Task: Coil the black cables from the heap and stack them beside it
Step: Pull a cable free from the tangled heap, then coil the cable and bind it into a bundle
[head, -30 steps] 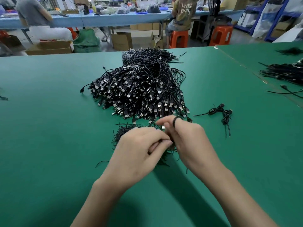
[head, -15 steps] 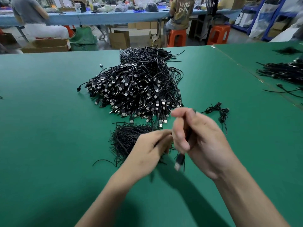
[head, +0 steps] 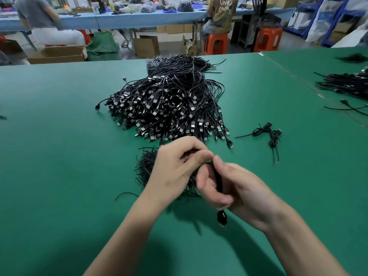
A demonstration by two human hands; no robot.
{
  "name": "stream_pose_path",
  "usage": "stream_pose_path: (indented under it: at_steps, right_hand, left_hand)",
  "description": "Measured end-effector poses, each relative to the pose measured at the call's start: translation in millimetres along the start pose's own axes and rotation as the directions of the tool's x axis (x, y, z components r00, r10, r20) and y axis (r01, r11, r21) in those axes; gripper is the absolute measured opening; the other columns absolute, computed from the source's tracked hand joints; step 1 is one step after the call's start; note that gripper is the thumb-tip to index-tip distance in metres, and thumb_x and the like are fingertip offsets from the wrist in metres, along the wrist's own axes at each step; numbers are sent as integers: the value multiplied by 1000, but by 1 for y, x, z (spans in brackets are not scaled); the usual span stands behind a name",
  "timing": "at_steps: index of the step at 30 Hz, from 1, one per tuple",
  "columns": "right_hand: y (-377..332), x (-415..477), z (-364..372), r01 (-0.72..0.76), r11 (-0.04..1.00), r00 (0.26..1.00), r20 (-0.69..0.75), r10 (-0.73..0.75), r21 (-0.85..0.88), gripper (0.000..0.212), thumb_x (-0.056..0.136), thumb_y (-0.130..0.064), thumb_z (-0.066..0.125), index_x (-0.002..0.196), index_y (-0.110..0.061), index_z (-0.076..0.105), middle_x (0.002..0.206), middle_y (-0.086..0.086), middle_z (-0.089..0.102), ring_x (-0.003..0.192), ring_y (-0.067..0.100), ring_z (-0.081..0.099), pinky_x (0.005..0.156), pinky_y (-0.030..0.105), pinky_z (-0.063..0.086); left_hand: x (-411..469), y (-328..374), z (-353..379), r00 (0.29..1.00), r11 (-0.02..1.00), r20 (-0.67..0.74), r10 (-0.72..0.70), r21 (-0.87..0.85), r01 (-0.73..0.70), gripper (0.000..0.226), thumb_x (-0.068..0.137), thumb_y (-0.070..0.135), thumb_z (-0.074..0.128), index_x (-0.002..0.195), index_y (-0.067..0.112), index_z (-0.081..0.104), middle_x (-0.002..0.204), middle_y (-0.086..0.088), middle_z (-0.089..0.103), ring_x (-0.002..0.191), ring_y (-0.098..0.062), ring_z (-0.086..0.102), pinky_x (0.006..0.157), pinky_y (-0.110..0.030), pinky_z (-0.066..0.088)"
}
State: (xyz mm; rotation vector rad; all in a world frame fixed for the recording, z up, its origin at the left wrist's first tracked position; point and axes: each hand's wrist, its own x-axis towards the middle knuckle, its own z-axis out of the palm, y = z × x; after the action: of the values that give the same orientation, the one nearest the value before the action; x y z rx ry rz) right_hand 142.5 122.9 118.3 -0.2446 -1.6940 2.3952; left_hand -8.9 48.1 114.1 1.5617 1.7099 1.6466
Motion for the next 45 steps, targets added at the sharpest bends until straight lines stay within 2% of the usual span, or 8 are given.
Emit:
stream_pose_path:
  at_steps: [4, 10, 16, 23, 28, 32, 38, 45]
  right_hand:
    - [-11, 4, 0, 306, 952, 920, -258, -294, 7, 37, 103, -31, 45, 84, -9, 67, 53, -4, 48, 48, 12, 32, 49, 20, 33]
    - [-22, 7, -20, 324, 677, 604, -407, -686, -661, 27, 110, -22, 41, 100, -14, 65, 91, 1, 76, 81, 16, 74, 74, 29, 57]
    - [-5, 3, -23, -222, 157, 830, -271, -487, -962, 57, 100, -60, 25, 87, -19, 62, 67, -4, 64, 66, 24, 62, 67, 45, 51]
    - [7, 3, -11, -20, 894, 989, -138, -47, -447, 40, 101, -42, 41, 89, -13, 67, 61, -13, 41, 57, 6, 34, 56, 17, 31]
    - [10, 4, -8, 13, 951, 999, -32, -24, -309, 25, 103, -26, 43, 94, -11, 61, 58, -12, 37, 54, 5, 30, 53, 15, 29]
    - [12, 5, -8, 21, 939, 1000, -7, -25, -344, 26, 104, -26, 42, 94, -14, 63, 58, -8, 44, 55, 8, 34, 54, 16, 31]
    - [19, 6, -5, -17, 967, 1000, 9, 20, -254, 26, 109, -21, 42, 98, -11, 62, 72, 7, 70, 55, 14, 53, 55, 22, 40]
    - [26, 9, -6, -59, 979, 995, -87, 42, -196, 26, 110, -18, 38, 97, -7, 57, 81, 14, 74, 59, 16, 61, 58, 25, 45]
  left_hand:
    - [-15, -8, 25, 991, 997, 112, -68, 27, 65, 23, 108, 25, 49, 97, 31, 69, 86, 12, 69, 81, -11, 64, 77, -34, 53]
    - [-27, -3, 26, 963, 968, 271, -16, 246, -54, 25, 107, 30, 49, 116, 23, 71, 71, 20, 51, 70, 0, 51, 69, -18, 37]
    - [-10, 11, -8, 979, 824, 169, 119, 533, -192, 28, 95, 54, 60, 93, 33, 79, 83, 19, 70, 79, -1, 63, 80, -33, 50]
    - [0, -5, -21, 998, 985, -48, -31, 170, 39, 13, 75, 27, 89, 80, 29, 78, 76, 10, 72, 74, -7, 68, 69, -16, 49]
    - [-9, -22, -12, 964, 923, 47, -262, -280, 264, 34, 80, 34, 83, 112, 28, 76, 87, -3, 77, 83, -7, 71, 87, -22, 54]
    - [-15, -27, -11, 933, 927, 276, -230, -229, 296, 42, 99, 26, 64, 102, -16, 69, 61, 7, 67, 86, 3, 71, 89, -16, 51]
    - [-9, -21, -21, 933, 950, 235, -272, -89, 299, 24, 80, 50, 75, 74, 26, 73, 83, -16, 74, 75, -17, 62, 68, -39, 51]
    - [-16, -29, -14, 936, 935, 132, -325, -106, 340, 17, 83, 39, 82, 72, 27, 75, 68, 6, 70, 62, -5, 58, 61, -18, 46]
